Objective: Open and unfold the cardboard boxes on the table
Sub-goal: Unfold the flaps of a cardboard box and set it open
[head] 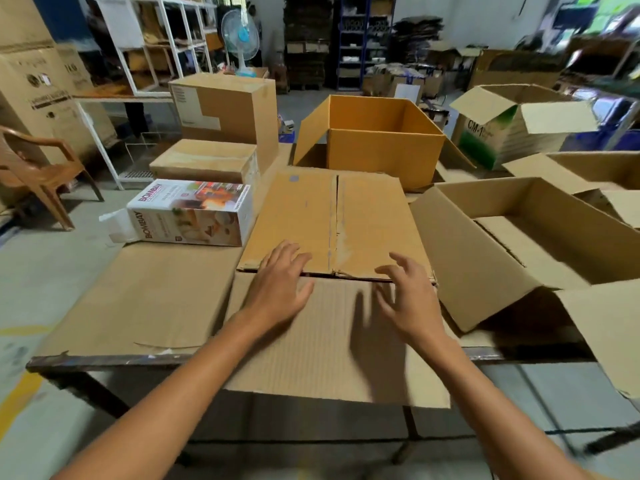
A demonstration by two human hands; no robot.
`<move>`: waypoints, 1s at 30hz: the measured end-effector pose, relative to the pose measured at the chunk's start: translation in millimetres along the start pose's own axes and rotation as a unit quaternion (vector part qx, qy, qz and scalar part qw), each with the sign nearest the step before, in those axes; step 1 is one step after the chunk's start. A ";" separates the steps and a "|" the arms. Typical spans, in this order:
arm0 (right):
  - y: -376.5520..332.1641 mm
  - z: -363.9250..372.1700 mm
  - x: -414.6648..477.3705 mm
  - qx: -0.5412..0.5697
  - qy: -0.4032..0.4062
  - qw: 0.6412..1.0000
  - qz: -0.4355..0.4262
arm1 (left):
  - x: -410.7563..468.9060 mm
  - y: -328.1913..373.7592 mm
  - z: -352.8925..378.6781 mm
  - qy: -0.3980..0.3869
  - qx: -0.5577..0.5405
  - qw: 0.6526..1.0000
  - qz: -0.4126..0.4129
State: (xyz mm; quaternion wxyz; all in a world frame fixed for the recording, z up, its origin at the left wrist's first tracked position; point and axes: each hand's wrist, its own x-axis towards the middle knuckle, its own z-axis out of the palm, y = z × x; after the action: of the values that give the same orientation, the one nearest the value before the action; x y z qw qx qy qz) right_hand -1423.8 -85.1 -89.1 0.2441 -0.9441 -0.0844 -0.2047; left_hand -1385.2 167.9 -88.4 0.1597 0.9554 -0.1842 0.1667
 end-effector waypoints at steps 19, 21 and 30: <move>11.2 52.7 64.8 -0.154 -0.165 0.972 0.061 | 107.5 -45.1 -133.0 0.019 0.106 0.983 -0.148; 11.6 53.6 63.3 -0.154 -0.161 0.973 0.057 | 104.9 -80.9 -144.7 0.025 0.081 0.965 -0.248; -21.7 57.2 64.8 -0.049 -0.189 0.981 -0.007 | 44.3 -182.3 -124.8 0.110 -0.433 0.794 -0.412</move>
State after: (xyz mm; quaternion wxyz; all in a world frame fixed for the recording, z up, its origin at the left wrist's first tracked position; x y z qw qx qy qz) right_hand -1351.3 -34.1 -97.8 0.1761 -0.9760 -0.1252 -0.0283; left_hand -1304.9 361.0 -4.7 0.6296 0.7471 0.1923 0.0918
